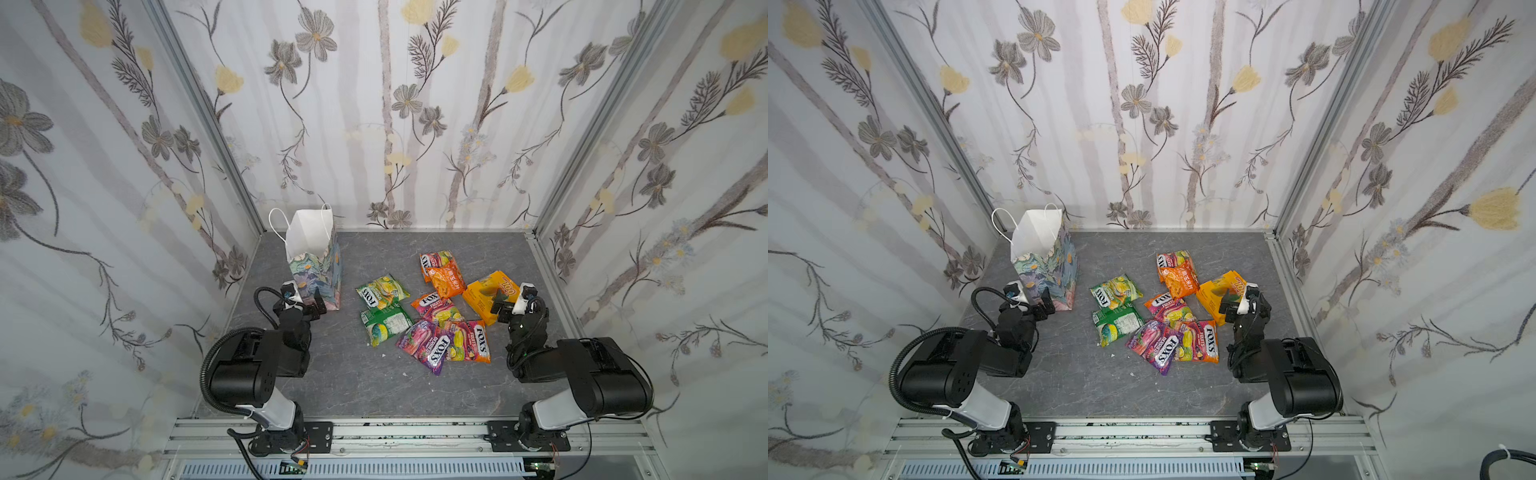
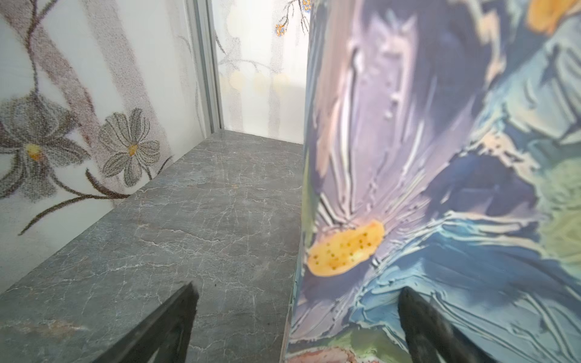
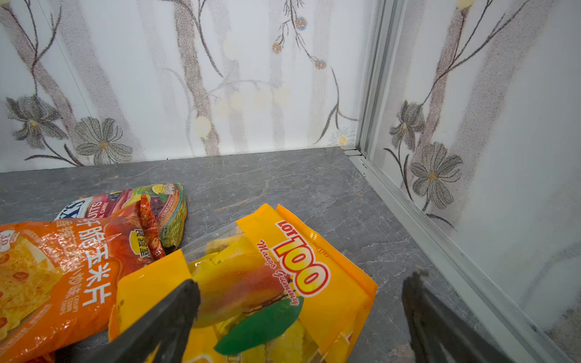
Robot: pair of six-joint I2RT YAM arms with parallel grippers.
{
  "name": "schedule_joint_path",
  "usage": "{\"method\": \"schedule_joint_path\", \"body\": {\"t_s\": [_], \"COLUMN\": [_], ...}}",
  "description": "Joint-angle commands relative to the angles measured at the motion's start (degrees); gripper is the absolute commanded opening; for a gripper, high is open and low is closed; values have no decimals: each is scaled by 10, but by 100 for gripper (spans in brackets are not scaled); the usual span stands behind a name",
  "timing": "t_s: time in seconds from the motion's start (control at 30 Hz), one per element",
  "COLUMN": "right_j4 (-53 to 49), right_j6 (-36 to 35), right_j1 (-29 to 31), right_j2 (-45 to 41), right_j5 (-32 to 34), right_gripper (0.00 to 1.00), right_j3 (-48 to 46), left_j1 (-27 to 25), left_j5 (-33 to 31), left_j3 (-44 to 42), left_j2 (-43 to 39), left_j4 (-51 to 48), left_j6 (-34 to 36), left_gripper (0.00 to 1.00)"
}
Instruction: Place the snacks into the paper bag
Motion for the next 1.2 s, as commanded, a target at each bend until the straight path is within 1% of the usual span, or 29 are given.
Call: {"method": "schedule_joint_path", "body": {"t_s": [0.0,0.1,0.77,1.1,1.17], "right_j4": [7,-2,-6,-18,-18], "right_j6": [0,2,2,9,8], "right_j1": [0,-7,-7,-19,-20], "right_j2": [0,0,0,-1,-3], "right_j5": [-5,-18,-21,-48,-56], "right_gripper": [100,100,100,100,100], "right_j3": [4,8,10,15,15], "left_j1": [0,1,0,0,0], "left_j5": [-2,-2,-2,-2,-10], "left_j3": [3,4,4,4,4], "left_j2": [0,1,0,0,0], "left_j4": [29,29,30,30,30], "left_j6": [1,0,0,0,-3], "left_gripper": [100,100,100,100,100]}}
